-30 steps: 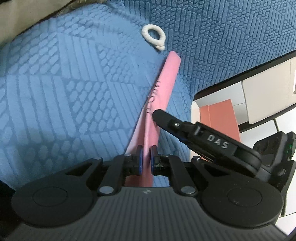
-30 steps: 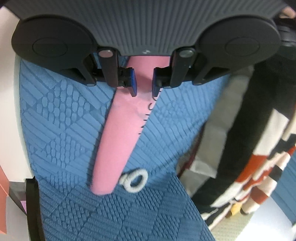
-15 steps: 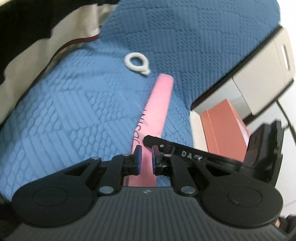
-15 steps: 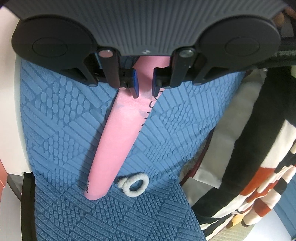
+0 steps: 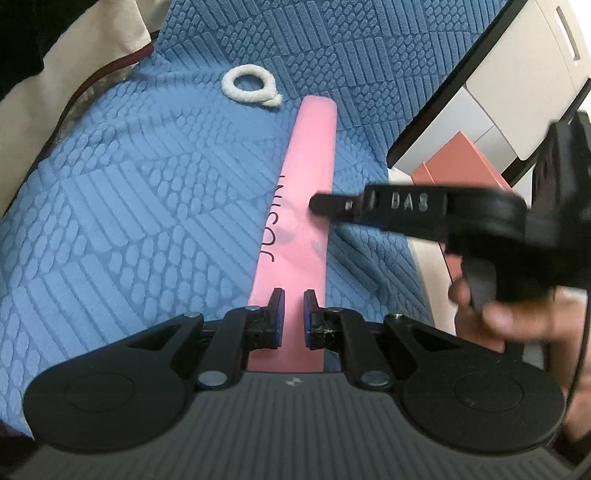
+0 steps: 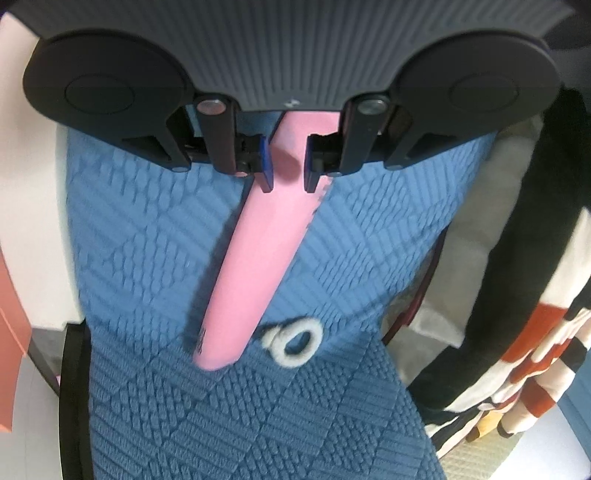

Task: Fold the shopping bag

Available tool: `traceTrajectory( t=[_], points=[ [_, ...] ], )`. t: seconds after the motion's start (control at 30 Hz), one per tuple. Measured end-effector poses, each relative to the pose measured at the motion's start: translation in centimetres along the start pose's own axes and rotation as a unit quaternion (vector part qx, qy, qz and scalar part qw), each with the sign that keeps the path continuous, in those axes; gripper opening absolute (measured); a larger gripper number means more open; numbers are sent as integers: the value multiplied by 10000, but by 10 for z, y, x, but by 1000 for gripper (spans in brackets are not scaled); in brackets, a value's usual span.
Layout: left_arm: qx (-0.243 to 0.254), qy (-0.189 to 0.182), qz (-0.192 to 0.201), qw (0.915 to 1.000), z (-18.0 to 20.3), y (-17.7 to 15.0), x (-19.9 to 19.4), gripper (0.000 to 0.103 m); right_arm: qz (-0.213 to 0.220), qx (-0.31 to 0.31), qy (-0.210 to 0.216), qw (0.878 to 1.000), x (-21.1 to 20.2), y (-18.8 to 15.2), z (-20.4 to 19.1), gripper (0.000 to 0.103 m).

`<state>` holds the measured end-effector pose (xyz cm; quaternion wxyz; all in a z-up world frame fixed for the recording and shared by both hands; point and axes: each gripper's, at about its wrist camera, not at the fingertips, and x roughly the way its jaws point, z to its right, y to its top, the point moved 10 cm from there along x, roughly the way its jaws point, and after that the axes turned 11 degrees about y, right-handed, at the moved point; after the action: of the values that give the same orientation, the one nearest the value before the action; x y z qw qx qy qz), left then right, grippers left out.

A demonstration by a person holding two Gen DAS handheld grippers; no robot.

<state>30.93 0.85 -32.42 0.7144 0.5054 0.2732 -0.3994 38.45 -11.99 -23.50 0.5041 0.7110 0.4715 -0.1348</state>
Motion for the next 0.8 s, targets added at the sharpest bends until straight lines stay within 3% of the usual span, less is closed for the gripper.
traceTrajectory(
  t=[0.07, 0.2, 0.53, 0.8],
  points=[
    [-60, -40, -32, 10000, -2, 0, 1, 11, 48, -21, -158, 9999, 3, 11, 8, 23],
    [39, -23, -60, 10000, -1, 1, 1, 11, 132, 113, -180, 9997, 12, 29, 23, 44],
    [81, -61, -98, 9999, 0, 3, 2, 11, 145, 400, 131, 9990, 40, 57, 48, 47],
    [59, -96, -92, 9999, 1, 3, 5, 11, -22, 748, 899, 9931, 45, 62, 49, 47]
  ],
)
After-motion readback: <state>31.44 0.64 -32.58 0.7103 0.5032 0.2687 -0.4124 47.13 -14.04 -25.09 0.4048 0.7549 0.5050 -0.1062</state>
